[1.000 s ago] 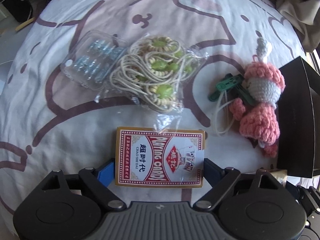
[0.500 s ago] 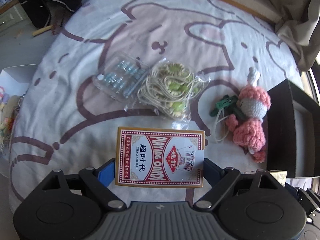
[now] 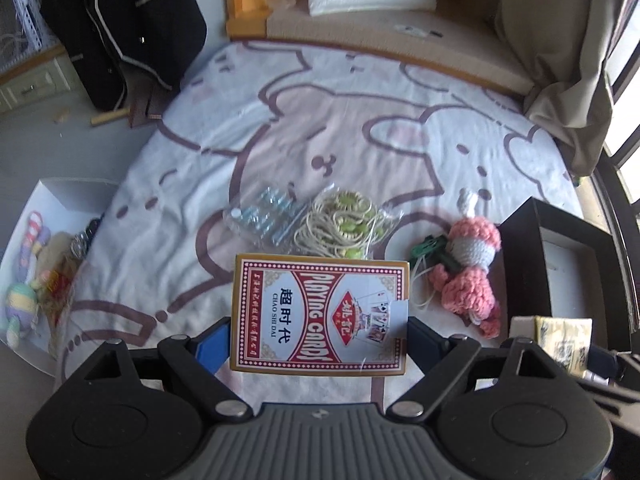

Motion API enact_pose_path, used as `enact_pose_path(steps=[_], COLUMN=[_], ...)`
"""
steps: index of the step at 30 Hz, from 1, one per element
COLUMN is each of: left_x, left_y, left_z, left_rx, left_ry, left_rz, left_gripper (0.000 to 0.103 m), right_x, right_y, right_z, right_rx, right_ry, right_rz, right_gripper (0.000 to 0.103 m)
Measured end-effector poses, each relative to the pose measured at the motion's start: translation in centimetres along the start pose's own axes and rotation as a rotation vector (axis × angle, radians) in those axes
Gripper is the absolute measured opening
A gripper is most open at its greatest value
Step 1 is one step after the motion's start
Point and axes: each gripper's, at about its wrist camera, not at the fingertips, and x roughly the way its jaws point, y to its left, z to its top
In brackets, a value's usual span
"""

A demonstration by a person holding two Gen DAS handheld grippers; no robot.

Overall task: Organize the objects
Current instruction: 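Carry card box with left tool while right tool carries tissue pack to black box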

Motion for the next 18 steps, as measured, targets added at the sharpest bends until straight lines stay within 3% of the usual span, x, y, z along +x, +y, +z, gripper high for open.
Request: enact_pose_path(steps=[9, 18], left_x=[-3.5, -6.5], left_y=[-0.6, -0.5], left_z=[-0.6, -1.2], left_rx=[0.040, 0.015], left_ry=[-0.118, -0.217], left_rz=[0.009, -0.013], left_gripper=[0.089, 0.089], right_x=[-3.4, -6.1], right_y=[-1.1, -2.5], right_z=[1.5, 2.0], right_rx=[-0.018, -0.058], right_ry=[-0.094, -0.157], right_rz=[-0.019, -0.041], right_gripper=[0.073, 0.073])
